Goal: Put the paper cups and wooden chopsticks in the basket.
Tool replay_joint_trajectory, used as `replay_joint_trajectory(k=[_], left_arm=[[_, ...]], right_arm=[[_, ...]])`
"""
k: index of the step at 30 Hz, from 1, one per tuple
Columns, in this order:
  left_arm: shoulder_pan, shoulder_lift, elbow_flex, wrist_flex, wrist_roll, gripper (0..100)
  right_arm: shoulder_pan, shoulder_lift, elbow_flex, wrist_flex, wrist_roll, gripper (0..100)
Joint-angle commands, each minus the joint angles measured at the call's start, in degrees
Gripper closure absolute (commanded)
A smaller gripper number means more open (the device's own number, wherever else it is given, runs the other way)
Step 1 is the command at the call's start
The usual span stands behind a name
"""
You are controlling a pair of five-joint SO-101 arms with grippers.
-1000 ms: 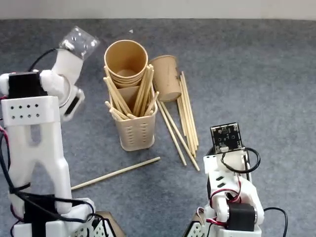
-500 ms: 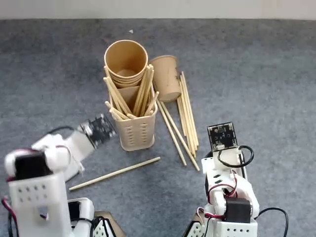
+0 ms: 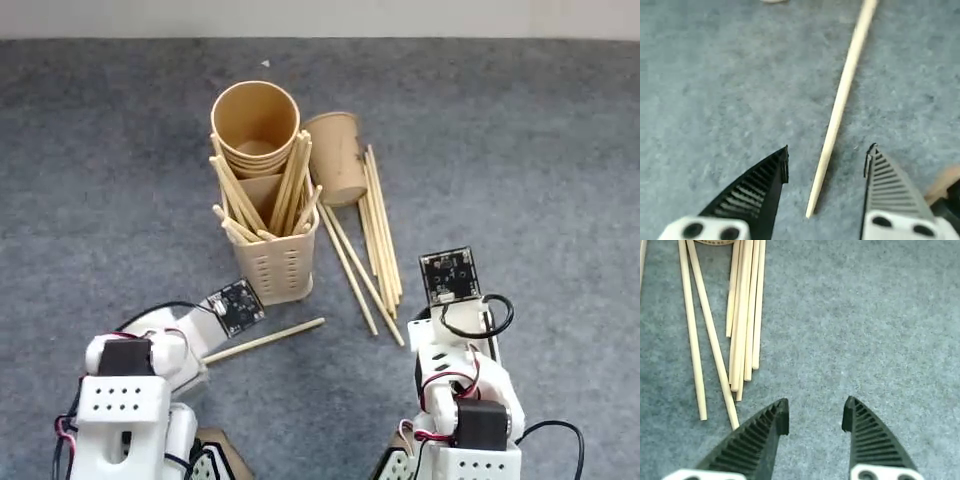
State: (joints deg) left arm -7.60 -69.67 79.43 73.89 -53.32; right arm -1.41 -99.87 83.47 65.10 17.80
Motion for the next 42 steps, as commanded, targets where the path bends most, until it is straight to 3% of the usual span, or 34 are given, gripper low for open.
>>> replay_joint_trajectory(k=[1,6,10,16,23,34,42], left_arm=[[0.75,-0.4,3.56,-5.8,0.53,73],[-0.92,-0.57,10.59,-15.47,0.18,73],[-1.98,-0.92,9.19,-15.21,0.35,73],[-1.98,-0.92,-2.42,-1.93,0.26,73],[-1.8,-0.92,-8.84,2.55,0.18,73],[-1.89,-0.48,5.32,-14.77,0.18,73],[-1.71,-0.92,9.89,-15.47,-5.27,76]], right_arm=[[-0.4,-0.31,-0.22,-0.92,0.35,81.6],[-0.31,-0.31,1.27,-1.27,0.35,81.6],[-0.31,-0.31,2.33,-1.89,0.35,81.6],[-0.31,-0.31,2.51,-1.98,0.35,81.6],[-0.4,-0.31,2.59,-1.98,0.35,81.6],[-0.48,-0.31,2.59,-1.89,0.35,81.6],[-0.48,-0.31,2.59,-1.89,0.35,81.6]])
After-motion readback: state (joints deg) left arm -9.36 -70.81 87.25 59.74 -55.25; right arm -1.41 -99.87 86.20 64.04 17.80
